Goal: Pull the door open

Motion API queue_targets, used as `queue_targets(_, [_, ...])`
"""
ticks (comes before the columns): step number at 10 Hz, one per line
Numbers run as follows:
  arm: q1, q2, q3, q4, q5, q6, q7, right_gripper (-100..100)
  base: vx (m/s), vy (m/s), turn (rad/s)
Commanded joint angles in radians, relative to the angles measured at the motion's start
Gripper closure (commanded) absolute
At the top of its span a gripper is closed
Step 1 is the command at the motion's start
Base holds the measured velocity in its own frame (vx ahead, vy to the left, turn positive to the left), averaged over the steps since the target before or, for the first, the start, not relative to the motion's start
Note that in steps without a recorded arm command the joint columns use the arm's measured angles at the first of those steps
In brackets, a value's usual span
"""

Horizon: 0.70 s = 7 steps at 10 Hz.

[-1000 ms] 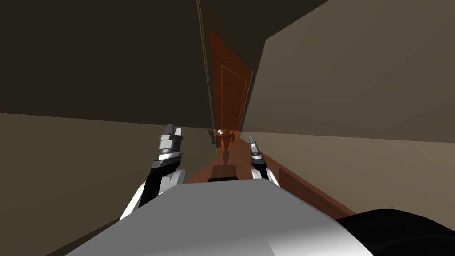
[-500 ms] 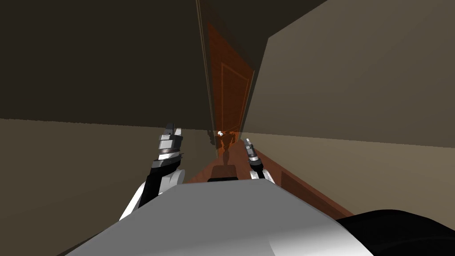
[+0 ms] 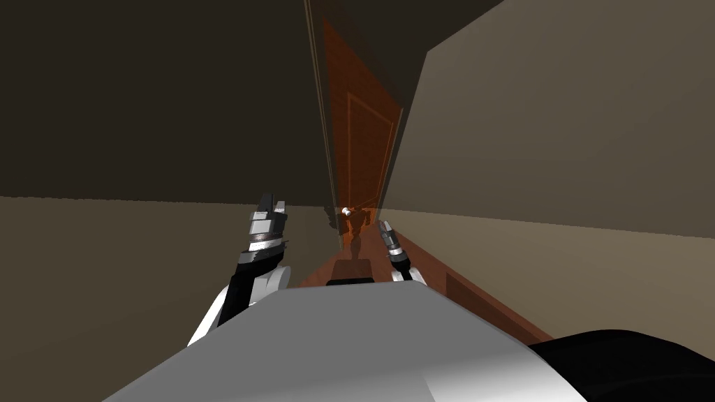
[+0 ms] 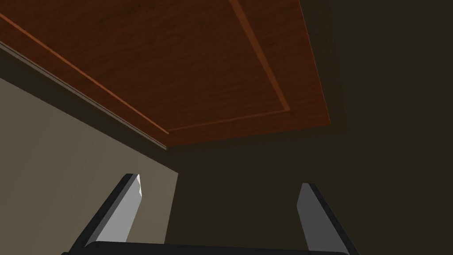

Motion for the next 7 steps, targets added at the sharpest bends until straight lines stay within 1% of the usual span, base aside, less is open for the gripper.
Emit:
queue_targets(1, [-0.003,0.000,-0.001,0.043,0.024,-0.016,0.040,-100,0.092,-0.002,0.020])
queue_targets(5, [-0.015,0.004,0.001,0.144,0.091,-0.043,0.138,-100,0.098,-0.016,0.026])
queue_targets(6, [-0.015,0.004,0.001,0.145,0.091,-0.043,0.138,-100,0.058,-0.003,0.011])
queue_targets(7, [-0.018,0.006,0.001,0.171,0.108,-0.050,0.162,-100,0.055,-0.003,0.014])
